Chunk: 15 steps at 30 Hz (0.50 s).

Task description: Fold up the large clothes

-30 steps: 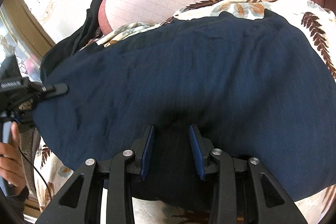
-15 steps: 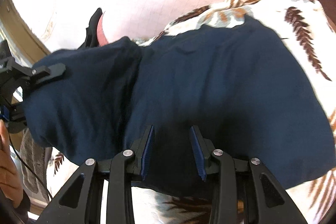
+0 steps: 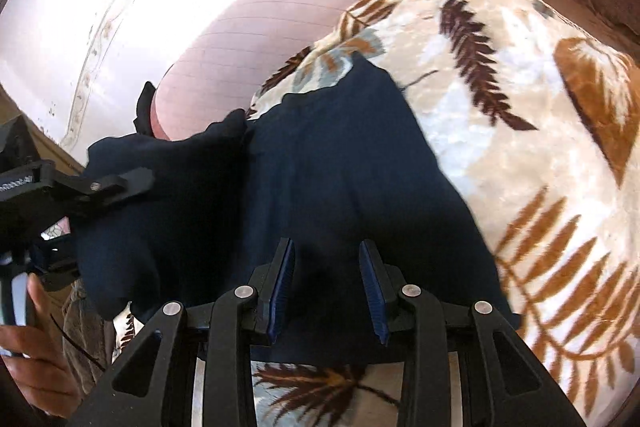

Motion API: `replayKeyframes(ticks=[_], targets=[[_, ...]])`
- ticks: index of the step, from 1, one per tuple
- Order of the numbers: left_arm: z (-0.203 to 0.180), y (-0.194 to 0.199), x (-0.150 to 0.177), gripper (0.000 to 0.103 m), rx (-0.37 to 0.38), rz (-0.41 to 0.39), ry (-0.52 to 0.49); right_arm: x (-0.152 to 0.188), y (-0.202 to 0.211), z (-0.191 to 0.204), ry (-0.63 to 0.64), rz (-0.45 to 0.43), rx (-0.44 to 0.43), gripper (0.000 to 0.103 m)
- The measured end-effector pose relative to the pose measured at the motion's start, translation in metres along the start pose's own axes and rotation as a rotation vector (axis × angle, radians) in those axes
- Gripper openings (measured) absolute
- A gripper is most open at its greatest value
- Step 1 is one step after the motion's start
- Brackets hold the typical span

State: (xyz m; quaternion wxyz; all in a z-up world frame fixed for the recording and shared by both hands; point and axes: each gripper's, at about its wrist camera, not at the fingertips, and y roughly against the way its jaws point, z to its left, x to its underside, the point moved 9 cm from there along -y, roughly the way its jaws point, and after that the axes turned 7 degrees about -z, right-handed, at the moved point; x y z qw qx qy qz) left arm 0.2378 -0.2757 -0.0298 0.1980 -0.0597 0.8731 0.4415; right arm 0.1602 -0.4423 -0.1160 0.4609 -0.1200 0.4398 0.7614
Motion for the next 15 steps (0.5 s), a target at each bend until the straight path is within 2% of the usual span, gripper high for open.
replayKeyframes(ticks=[4, 10, 12, 14, 15], targets=[[-0.007, -0.026, 0.012, 0.021, -0.033, 0.042, -0.043, 0.004, 0.000, -0.009, -0.022, 0.016, -0.003, 0.033], [0.005, -0.051, 0.021, 0.025, -0.020, 0.115, 0.025, 0.006, -0.001, -0.012, -0.034, 0.025, -0.010, 0.033], [0.006, -0.051, 0.021, 0.031, -0.010, 0.129, 0.038, 0.008, -0.001, -0.013, -0.037, 0.025, -0.007, 0.033], [0.005, -0.046, 0.020, 0.042, 0.016, 0.145, 0.064, 0.009, -0.001, -0.013, -0.040, 0.024, -0.006, 0.034], [0.005, -0.042, 0.019, 0.043, 0.025, 0.148, 0.074, 0.009, -0.001, -0.013, -0.041, 0.022, -0.007, 0.034]])
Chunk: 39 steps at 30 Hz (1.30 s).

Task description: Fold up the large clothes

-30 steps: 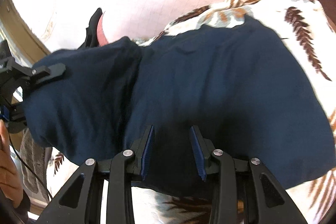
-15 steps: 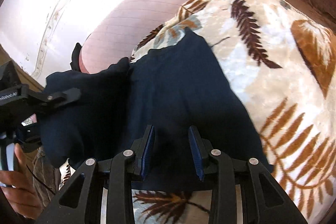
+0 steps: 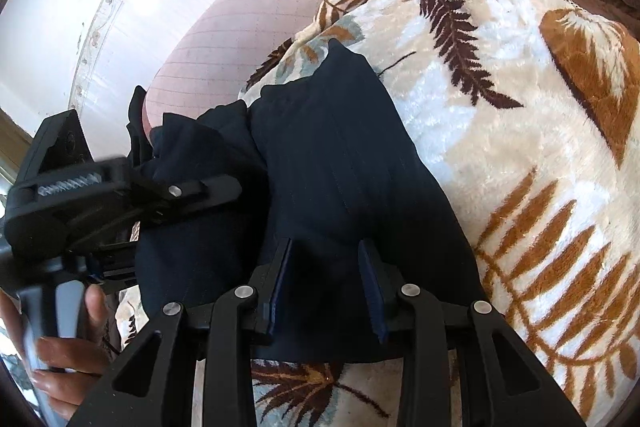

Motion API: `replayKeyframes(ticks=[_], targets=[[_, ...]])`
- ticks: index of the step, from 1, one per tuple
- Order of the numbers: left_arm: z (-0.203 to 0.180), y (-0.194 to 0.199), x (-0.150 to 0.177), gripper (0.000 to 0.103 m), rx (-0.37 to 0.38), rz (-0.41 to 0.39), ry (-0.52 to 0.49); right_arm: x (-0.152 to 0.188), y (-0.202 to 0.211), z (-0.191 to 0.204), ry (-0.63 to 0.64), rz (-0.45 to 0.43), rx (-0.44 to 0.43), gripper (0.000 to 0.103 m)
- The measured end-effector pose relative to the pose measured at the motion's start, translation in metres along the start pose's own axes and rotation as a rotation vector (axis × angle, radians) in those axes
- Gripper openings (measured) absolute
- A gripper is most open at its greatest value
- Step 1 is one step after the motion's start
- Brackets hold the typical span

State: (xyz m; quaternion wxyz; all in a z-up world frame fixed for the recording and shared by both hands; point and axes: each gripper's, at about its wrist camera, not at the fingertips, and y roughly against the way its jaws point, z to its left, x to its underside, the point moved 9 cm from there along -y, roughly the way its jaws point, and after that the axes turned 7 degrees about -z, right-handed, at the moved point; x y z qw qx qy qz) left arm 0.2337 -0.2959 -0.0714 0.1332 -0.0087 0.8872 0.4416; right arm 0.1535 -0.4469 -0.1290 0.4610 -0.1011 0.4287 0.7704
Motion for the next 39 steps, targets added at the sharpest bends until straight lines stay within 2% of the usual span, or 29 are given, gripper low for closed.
replayKeyframes(ticks=[4, 8, 10, 12, 15, 18, 21, 24, 27, 28, 29, 30, 31, 32, 34, 36, 38, 39], targets=[[0.000, 0.027, 0.003, 0.045, 0.056, -0.008, -0.002, -0.002, -0.001, 0.000, -0.009, -0.006, -0.005, 0.035], [0.020, 0.070, 0.005, 0.050, 0.095, -0.088, -0.010, -0.007, 0.005, 0.000, -0.025, -0.042, -0.016, 0.035], [0.045, 0.090, 0.001, 0.050, 0.112, -0.150, 0.044, -0.014, 0.013, 0.001, -0.017, -0.085, -0.001, 0.036], [0.075, 0.099, -0.005, 0.050, 0.084, -0.196, 0.118, -0.023, 0.024, 0.005, -0.013, -0.140, -0.003, 0.037], [0.121, 0.095, -0.006, 0.050, 0.036, -0.196, 0.230, -0.040, 0.038, 0.022, 0.014, -0.200, -0.039, 0.038], [0.143, 0.080, 0.004, 0.050, 0.023, -0.148, 0.270, -0.057, 0.036, 0.063, 0.153, -0.212, -0.058, 0.056], [0.149, 0.074, 0.015, 0.050, 0.043, -0.110, 0.257, -0.066, 0.010, 0.106, 0.327, -0.150, -0.049, 0.061], [0.143, 0.063, 0.020, 0.050, 0.054, -0.086, 0.232, -0.061, -0.025, 0.126, 0.503, -0.071, 0.066, 0.075], [0.144, 0.061, 0.021, 0.050, 0.042, -0.079, 0.208, -0.049, -0.057, 0.126, 0.656, 0.012, 0.170, 0.077], [0.144, 0.061, 0.021, 0.050, 0.045, -0.076, 0.207, -0.047, -0.062, 0.125, 0.686, 0.014, 0.191, 0.071], [0.142, 0.060, 0.020, 0.050, 0.044, -0.075, 0.207, -0.047, -0.062, 0.124, 0.692, 0.002, 0.186, 0.060], [0.141, 0.062, 0.019, 0.050, 0.038, -0.078, 0.202, -0.047, -0.061, 0.123, 0.662, 0.006, 0.148, 0.025], [0.142, 0.065, 0.015, 0.050, 0.035, -0.086, 0.196, -0.049, -0.057, 0.119, 0.606, 0.008, 0.122, 0.015], [0.140, 0.072, 0.012, 0.050, 0.027, -0.108, 0.179, -0.055, -0.048, 0.114, 0.543, -0.011, 0.071, 0.013], [0.137, 0.080, 0.001, 0.050, 0.025, -0.136, 0.156, -0.068, -0.036, 0.103, 0.455, -0.048, 0.029, 0.008], [0.130, 0.088, -0.003, 0.050, 0.015, -0.162, 0.123, -0.081, -0.025, 0.072, 0.250, -0.075, -0.031, 0.006], [0.125, 0.084, -0.005, 0.059, -0.019, -0.165, 0.090, -0.086, -0.023, 0.026, -0.017, -0.071, -0.093, 0.003], [0.125, 0.080, -0.005, 0.059, -0.032, -0.159, 0.081, -0.083, -0.026, 0.006, -0.113, -0.058, -0.101, 0.003]])
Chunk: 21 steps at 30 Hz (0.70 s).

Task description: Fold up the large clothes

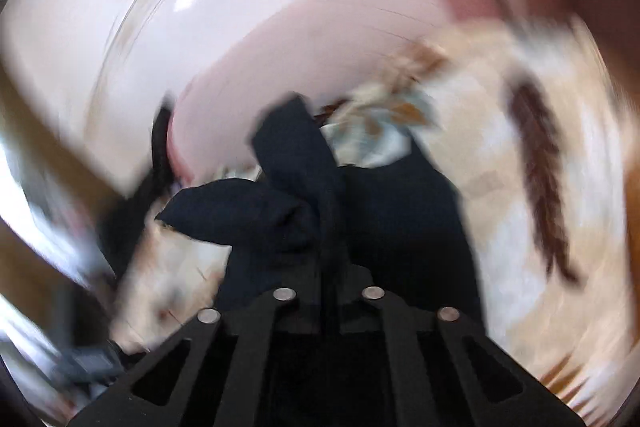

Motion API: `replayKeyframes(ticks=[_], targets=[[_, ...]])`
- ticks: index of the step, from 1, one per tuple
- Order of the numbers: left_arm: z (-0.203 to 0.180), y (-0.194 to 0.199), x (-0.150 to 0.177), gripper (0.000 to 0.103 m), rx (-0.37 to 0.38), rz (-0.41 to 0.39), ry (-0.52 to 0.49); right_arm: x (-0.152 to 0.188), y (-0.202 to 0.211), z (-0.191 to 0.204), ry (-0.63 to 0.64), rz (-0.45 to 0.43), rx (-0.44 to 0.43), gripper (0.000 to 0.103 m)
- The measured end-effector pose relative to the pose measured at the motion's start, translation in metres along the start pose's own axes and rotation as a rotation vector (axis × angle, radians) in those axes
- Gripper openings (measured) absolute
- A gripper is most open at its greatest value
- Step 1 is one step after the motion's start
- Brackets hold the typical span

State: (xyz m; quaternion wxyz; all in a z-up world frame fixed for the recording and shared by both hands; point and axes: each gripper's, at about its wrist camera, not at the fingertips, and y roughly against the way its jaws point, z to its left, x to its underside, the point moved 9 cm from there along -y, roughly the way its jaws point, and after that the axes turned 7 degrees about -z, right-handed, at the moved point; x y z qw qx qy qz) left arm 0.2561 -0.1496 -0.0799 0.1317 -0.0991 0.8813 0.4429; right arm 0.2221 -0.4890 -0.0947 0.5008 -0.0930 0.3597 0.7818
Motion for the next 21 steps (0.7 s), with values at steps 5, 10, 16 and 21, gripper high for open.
replayKeyframes(ticks=[5, 10, 16, 21], targets=[[-0.001, -0.038, 0.030, 0.060, -0.085, 0.085, -0.090, 0.012, -0.002, -0.045, -0.147, 0.026, -0.001, 0.003], [-0.006, -0.026, 0.033, 0.059, -0.078, 0.073, -0.127, 0.000, 0.039, -0.034, -0.206, -0.038, -0.075, 0.016], [-0.012, -0.021, 0.046, 0.060, -0.108, 0.064, -0.169, 0.022, 0.047, 0.015, -0.146, 0.099, -0.187, 0.074], [-0.021, -0.017, 0.049, 0.059, -0.101, 0.072, -0.161, 0.048, 0.044, 0.033, 0.025, 0.178, -0.150, 0.004]])
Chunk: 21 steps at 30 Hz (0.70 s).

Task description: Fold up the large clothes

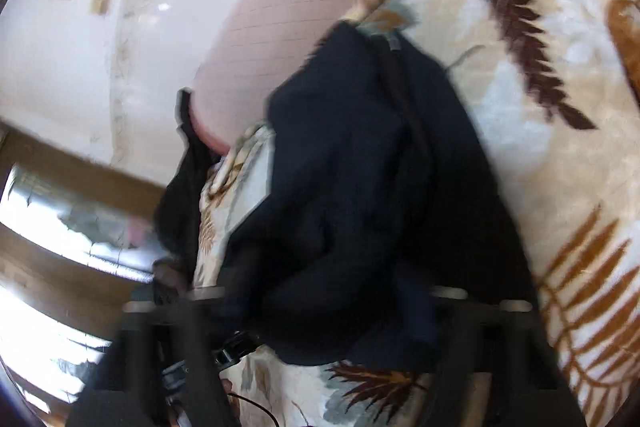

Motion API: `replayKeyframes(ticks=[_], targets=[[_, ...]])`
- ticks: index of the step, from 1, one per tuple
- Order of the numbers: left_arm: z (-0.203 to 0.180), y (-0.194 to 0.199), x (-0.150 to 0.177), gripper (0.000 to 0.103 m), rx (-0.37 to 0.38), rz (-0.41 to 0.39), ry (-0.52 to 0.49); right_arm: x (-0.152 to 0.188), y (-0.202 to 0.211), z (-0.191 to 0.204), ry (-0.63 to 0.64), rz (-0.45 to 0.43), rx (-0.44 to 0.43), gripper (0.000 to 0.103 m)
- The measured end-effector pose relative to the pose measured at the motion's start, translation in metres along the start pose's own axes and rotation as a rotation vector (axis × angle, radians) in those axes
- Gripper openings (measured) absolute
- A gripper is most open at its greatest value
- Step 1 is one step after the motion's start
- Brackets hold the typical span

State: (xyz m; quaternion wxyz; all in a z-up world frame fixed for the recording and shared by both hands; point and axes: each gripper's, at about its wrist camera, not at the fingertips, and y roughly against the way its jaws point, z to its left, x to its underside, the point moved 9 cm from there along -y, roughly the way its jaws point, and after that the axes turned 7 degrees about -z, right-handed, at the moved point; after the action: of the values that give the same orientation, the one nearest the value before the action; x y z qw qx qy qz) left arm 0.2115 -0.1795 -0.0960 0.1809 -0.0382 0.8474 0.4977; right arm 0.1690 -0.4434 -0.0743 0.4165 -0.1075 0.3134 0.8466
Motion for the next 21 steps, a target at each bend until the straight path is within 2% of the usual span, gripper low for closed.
replayKeyframes(ticks=[2, 3, 5, 7, 8, 11, 12, 14, 16, 17, 18, 19, 21], targets=[[0.001, 0.007, -0.002, 0.060, 0.006, -0.026, -0.005, -0.003, 0.021, -0.006, 0.019, -0.085, -0.010, 0.001], [0.002, 0.008, -0.002, 0.061, 0.006, -0.030, -0.003, 0.000, 0.028, -0.016, 0.014, -0.104, 0.012, 0.001], [0.006, 0.005, 0.001, 0.067, -0.007, -0.025, 0.003, 0.015, 0.024, -0.056, -0.044, -0.080, 0.086, 0.001], [0.013, -0.010, 0.010, 0.067, -0.029, 0.023, 0.014, 0.030, 0.013, -0.089, -0.112, -0.035, 0.118, 0.000], [0.013, -0.015, 0.014, 0.068, -0.021, 0.041, 0.020, 0.030, 0.013, -0.091, -0.123, -0.045, 0.109, 0.000], [0.012, -0.008, 0.012, 0.067, -0.027, 0.018, -0.010, 0.022, 0.017, -0.081, -0.114, -0.050, 0.125, 0.001], [0.011, -0.004, 0.011, 0.067, -0.020, 0.013, -0.019, 0.017, 0.021, -0.077, -0.114, -0.062, 0.138, 0.007], [0.011, 0.010, 0.003, 0.067, -0.001, -0.027, -0.036, -0.001, 0.037, -0.068, -0.122, -0.145, 0.158, 0.014], [0.017, 0.019, -0.009, 0.067, -0.010, -0.066, -0.029, -0.019, 0.049, -0.053, -0.100, -0.236, 0.134, 0.033], [0.019, 0.020, -0.013, 0.067, -0.013, -0.071, -0.019, -0.029, 0.055, -0.041, -0.070, -0.291, 0.106, 0.037], [0.022, 0.018, -0.016, 0.067, -0.014, -0.065, -0.003, -0.034, 0.055, -0.031, -0.045, -0.308, 0.086, 0.047], [0.023, 0.014, -0.017, 0.067, -0.011, -0.053, 0.015, -0.037, 0.047, -0.018, -0.009, -0.291, 0.069, 0.061], [0.021, 0.006, -0.017, 0.067, -0.001, -0.026, 0.041, -0.031, 0.024, -0.008, 0.053, -0.205, 0.081, 0.069]])
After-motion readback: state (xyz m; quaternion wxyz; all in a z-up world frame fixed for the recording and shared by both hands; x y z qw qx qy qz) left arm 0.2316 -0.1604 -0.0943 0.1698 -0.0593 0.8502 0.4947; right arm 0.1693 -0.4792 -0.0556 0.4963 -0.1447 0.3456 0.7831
